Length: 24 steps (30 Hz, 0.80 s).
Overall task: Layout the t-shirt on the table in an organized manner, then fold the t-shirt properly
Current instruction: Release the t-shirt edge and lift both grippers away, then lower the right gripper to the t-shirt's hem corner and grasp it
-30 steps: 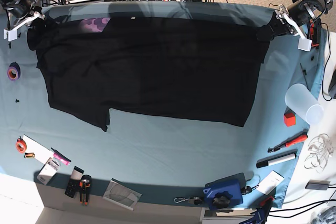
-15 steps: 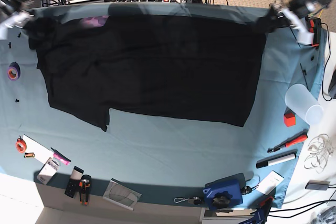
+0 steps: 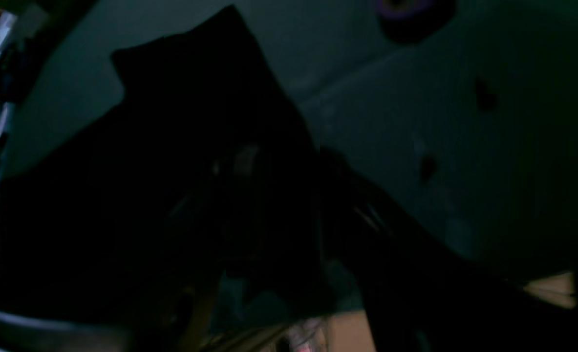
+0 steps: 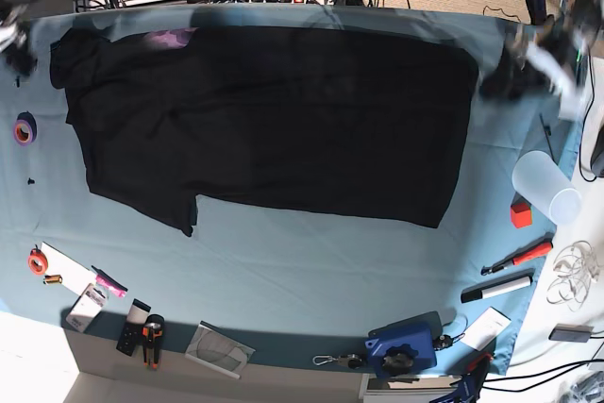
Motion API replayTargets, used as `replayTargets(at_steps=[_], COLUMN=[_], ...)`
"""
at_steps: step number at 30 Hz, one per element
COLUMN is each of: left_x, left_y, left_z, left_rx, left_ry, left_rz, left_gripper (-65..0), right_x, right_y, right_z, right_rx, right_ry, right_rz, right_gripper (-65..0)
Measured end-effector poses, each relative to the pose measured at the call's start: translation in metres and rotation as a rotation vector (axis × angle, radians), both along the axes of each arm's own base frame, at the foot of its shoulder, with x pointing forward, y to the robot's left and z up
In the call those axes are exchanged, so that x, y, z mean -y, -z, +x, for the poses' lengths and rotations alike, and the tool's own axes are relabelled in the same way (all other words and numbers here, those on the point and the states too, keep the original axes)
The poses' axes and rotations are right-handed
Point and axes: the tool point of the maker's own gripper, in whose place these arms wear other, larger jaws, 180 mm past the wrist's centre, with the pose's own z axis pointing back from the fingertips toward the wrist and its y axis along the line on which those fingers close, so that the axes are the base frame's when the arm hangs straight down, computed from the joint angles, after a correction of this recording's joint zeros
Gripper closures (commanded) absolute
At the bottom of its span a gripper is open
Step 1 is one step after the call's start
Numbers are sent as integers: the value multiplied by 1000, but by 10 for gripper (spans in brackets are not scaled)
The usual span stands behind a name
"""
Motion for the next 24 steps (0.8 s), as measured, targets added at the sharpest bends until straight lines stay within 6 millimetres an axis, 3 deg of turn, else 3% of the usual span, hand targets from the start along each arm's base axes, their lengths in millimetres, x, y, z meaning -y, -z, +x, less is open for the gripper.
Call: replayTargets(at_steps=[3,7,10,13,16,19,22,24], left_x=[20,45,49,41,23,3,-13,-19], left_y=[4,-5,-6,-9,-15,-20,-22,-22], left_z=[22,54,62,69,72,72,70,69], left_rx=[-1,27,21,33,50,62,67,65], left_ry=[81,131,146,121,62,-7,-57,-78], left_rz=[55,65,91,111,116,120,123,131], left_gripper=[-337,-337,-337,-337,-337,-337,-337,-337], right_x=[13,18,11,-6,-26,-42,-51,-54], right_y=[-15,-28,-32,-28,-6,28,60,69], right_z=[29,80,121,161,199,221,221,216], right_rx=[33,21,17,-16,-70,-151,-276,-328], right_ry=[4,-47,-87,-127,-185,-232,-260,-276], right_rz=[-89,-254,-372,-465,-464,-391,-316,-293], right_gripper=[-191,-191,-191,-191,-191,-191,-191,-191])
